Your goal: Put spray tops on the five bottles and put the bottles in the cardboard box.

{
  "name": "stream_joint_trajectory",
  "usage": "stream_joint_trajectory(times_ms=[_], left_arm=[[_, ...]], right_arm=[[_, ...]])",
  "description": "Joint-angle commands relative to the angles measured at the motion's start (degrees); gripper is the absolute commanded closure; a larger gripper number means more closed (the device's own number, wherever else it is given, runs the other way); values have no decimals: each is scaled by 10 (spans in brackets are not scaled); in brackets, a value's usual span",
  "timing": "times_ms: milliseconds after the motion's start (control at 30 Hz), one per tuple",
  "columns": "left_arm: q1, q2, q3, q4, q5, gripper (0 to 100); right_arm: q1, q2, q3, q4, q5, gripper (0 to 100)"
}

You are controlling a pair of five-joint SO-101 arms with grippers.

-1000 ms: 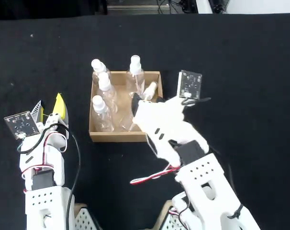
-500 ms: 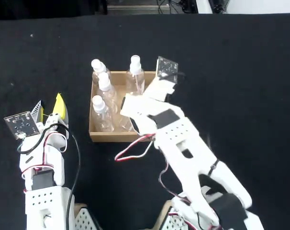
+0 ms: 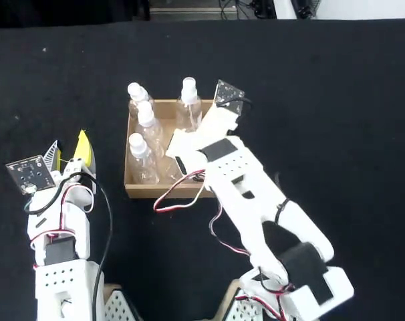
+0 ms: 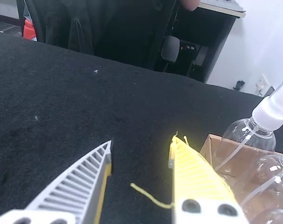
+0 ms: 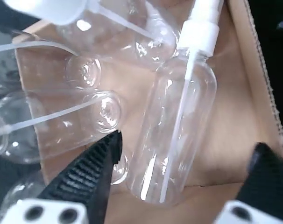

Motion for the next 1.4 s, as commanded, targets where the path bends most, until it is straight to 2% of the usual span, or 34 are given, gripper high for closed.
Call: stream_joint_trajectory(times_ms=[0, 233, 433, 1367], left_arm=[[-5, -9, 14, 3, -4, 812], [-5, -9, 14, 3, -4, 812], [-5, -9, 14, 3, -4, 812], [-5, -9, 14, 3, -4, 812]], right_arm=[[-10, 10, -47, -1, -6, 613], [-6, 57, -95, 4, -39, 705], [4, 76, -105, 4, -77, 704], [20, 116, -96, -26, -80, 709]])
